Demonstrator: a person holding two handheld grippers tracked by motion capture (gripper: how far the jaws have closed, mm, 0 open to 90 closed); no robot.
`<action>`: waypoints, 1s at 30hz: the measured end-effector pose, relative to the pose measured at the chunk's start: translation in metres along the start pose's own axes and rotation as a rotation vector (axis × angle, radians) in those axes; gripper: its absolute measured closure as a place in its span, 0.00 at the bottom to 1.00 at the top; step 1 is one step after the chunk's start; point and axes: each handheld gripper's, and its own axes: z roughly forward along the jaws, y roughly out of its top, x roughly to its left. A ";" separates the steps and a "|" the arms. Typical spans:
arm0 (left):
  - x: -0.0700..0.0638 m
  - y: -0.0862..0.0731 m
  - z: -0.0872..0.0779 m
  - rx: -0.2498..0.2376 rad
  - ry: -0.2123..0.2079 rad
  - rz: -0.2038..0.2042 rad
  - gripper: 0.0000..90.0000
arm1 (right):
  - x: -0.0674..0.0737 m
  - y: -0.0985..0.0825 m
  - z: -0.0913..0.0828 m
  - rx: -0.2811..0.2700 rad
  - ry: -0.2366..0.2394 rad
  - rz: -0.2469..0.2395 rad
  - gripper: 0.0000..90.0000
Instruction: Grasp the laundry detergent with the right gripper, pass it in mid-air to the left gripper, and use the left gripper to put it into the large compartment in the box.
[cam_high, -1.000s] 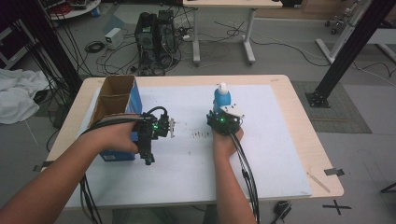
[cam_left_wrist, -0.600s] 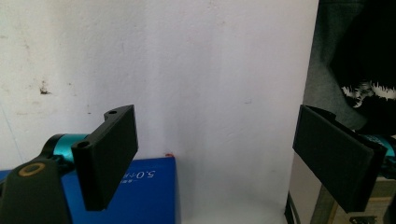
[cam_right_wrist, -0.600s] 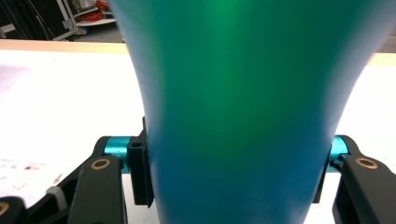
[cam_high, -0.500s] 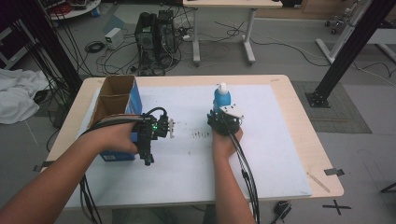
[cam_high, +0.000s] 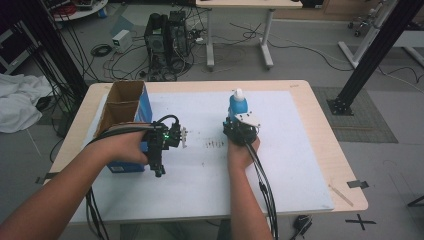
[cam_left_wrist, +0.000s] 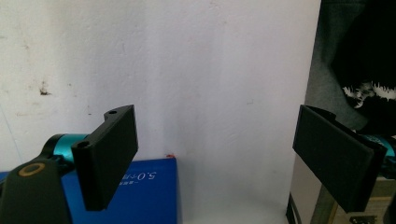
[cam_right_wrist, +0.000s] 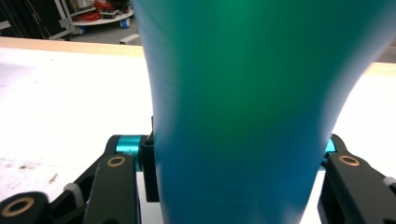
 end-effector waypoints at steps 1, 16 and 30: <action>0.000 0.000 0.000 0.002 0.004 -0.001 0.15 | 0.000 0.000 0.000 0.000 0.001 -0.002 0.50; -0.001 0.004 -0.009 -0.007 0.010 -0.013 0.15 | -0.010 0.012 -0.014 -0.017 0.114 -0.058 0.50; 0.000 0.003 -0.023 -0.009 0.037 -0.008 0.15 | -0.030 0.028 -0.040 -0.006 0.337 -0.163 0.50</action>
